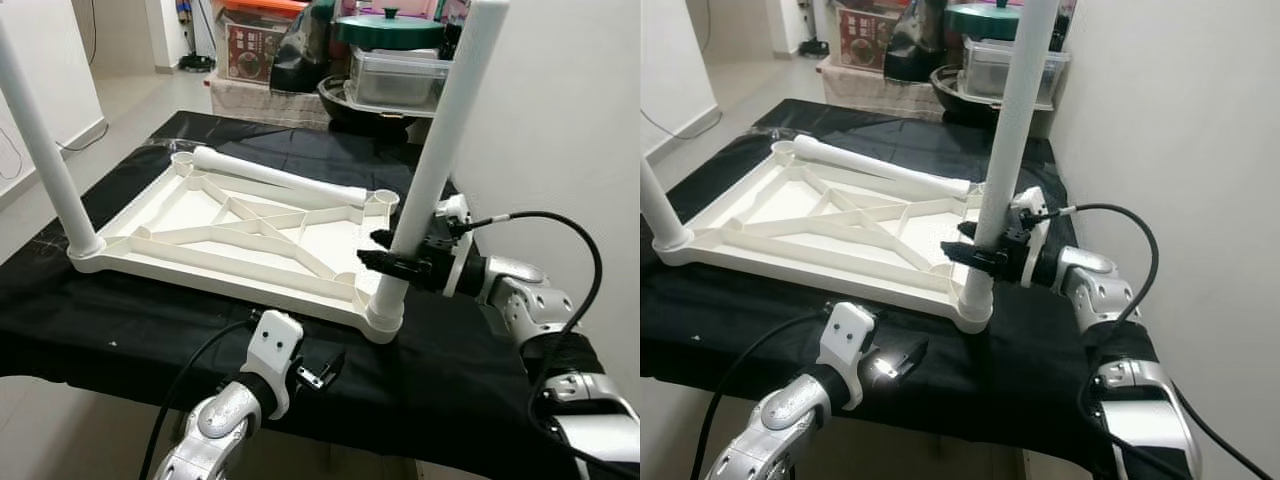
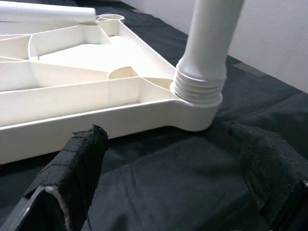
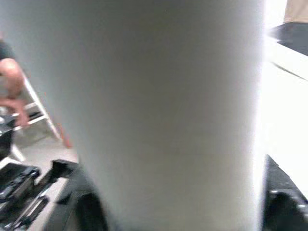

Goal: Building children table

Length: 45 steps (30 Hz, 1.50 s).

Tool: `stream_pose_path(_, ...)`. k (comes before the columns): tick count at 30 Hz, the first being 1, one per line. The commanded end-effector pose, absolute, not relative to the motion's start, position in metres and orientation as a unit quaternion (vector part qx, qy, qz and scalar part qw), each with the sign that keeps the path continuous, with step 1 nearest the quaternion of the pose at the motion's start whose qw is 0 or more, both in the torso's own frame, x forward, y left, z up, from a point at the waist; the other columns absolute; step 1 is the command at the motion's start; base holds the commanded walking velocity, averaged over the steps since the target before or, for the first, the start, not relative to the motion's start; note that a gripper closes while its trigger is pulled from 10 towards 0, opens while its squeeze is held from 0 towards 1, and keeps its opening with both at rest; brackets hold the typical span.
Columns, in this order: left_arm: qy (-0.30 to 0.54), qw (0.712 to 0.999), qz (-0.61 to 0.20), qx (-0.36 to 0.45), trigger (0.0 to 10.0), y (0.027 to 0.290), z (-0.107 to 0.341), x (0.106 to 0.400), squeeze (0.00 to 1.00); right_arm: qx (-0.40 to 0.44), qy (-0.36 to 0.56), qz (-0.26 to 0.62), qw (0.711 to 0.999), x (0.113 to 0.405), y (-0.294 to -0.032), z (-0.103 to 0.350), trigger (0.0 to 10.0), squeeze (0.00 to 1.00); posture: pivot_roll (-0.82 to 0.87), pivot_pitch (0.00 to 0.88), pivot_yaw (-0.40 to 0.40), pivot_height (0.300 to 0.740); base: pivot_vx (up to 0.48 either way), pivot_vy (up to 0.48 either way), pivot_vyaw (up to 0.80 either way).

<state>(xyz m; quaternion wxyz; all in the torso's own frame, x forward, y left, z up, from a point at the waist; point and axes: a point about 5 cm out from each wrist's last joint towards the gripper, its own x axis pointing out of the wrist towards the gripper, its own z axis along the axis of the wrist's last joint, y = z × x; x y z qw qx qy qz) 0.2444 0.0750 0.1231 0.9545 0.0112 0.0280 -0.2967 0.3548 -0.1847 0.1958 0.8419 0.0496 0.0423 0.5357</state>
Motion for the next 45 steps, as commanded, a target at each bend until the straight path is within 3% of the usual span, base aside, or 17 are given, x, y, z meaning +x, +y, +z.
stream_pose_path(1,0.025,0.954,-0.298,0.018,10.0,0.074,0.122,0.243,0.0,0.052,0.044,0.56,0.826,0.353,-0.177,0.193,4.3,0.0,0.22,0.0,-0.135,0.74,0.0,0.0,0.0)
stream_pose_path(2,0.025,0.954,-0.298,0.018,10.0,0.074,0.122,0.243,0.0,0.052,0.041,0.561,0.825,0.353,-0.176,0.191,0.0,0.0,0.22,0.0,-0.135,0.74,0.0,0.0,0.0)
stream_pose_path(11,0.024,0.954,-0.298,0.018,10.0,0.072,0.122,0.244,0.0,0.048,-0.003,0.422,0.905,0.361,-0.183,0.18,0.0,0.0,0.21,0.0,-0.132,0.74,0.0,0.0,0.0)
stream_pose_path(15,0.024,0.954,-0.299,0.019,10.0,0.072,0.122,0.247,0.0,0.062,-0.014,0.215,0.975,0.362,-0.205,0.17,0.0,0.0,0.2,0.0,-0.123,0.74,0.0,0.0,0.0)
stream_pose_path(19,0.024,0.954,-0.3,0.019,10.0,0.072,0.122,0.248,0.0,0.057,-0.018,0.188,0.98,0.362,-0.208,0.169,0.0,0.0,0.19,0.0,-0.114,0.74,0.0,0.0,0.0)
stream_pose_path(20,0.024,0.953,-0.302,0.02,10.0,0.072,0.121,0.249,0.0,0.06,0.002,0.038,0.998,0.356,-0.22,0.159,0.0,0.0,0.17,0.0,-0.1,0.74,0.0,0.0,0.0)
stream_pose_path(21,0.024,0.952,-0.304,0.021,10.0,0.072,0.121,0.251,0.0,0.049,0.015,-0.096,0.994,0.347,-0.232,0.151,0.0,0.0,0.17,0.0,-0.094,0.74,0.0,0.0,0.0)
stream_pose_path(23,0.024,0.952,-0.304,0.021,10.0,0.072,0.121,0.251,0.0,0.049,0.015,-0.096,0.994,0.347,-0.232,0.151,0.0,0.0,0.17,0.0,-0.094,0.74,0.0,0.0,0.0)
stream_pose_path(25,0.023,0.951,-0.308,0.025,10.0,0.071,0.12,0.254,0.0,0.079,0.029,-0.296,0.952,0.328,-0.229,0.141,0.0,0.0,0.17,0.0,-0.088,0.74,0.0,0.0,0.0)
stream_pose_path(32,0.018,0.952,-0.305,0.028,10.0,0.069,0.12,0.258,0.0,0.122,0.021,-0.343,0.931,0.335,-0.183,0.148,0.0,0.0,0.18,0.0,-0.094,0.74,0.0,0.0,0.0)
stream_pose_path(33,0.018,0.952,-0.305,0.028,10.0,0.068,0.12,0.259,0.0,0.121,0.015,-0.335,0.934,0.337,-0.177,0.151,1.8,0.0,0.18,0.0,-0.094,0.74,0.0,0.0,0.0)
stream_pose_path(34,0.018,0.952,-0.305,0.027,10.0,0.069,0.12,0.26,0.0,0.121,0.005,-0.311,0.943,0.341,-0.171,0.154,10.0,0.0,0.17,0.0,-0.093,0.74,0.0,0.0,0.0)
stream_pose_path(37,0.019,0.952,-0.305,0.026,10.0,0.069,0.119,0.26,0.0,0.118,-0.006,-0.29,0.95,0.342,-0.169,0.157,10.0,0.0,0.17,0.0,-0.093,0.74,0.0,0.0,0.0)
stream_pose_path(38,0.02,0.952,-0.305,0.026,10.0,0.068,0.119,0.261,0.0,0.116,-0.013,-0.277,0.954,0.342,-0.167,0.158,10.0,1.0,0.17,0.0,-0.093,0.74,0.0,0.0,0.0)
stream_pose_path(42,0.022,0.951,-0.308,0.024,10.0,0.066,0.117,0.263,0.0,0.076,-0.049,-0.224,0.97,0.338,-0.179,0.159,10.0,1.0,0.16,0.0,-0.089,0.74,0.0,0.0,0.0)
stream_pose_path(43,0.023,0.951,-0.309,0.023,10.0,0.065,0.116,0.264,0.0,0.094,-0.059,-0.174,0.979,0.337,-0.192,0.154,10.0,0.0,0.16,0.0,-0.089,0.74,0.0,0.0,0.0)
stream_pose_path(45,0.022,0.95,-0.31,0.023,10.0,0.064,0.115,0.265,0.0,0.105,-0.057,-0.141,0.983,0.337,-0.195,0.153,10.0,0.0,0.16,0.0,-0.089,0.74,0.0,0.0,0.0)
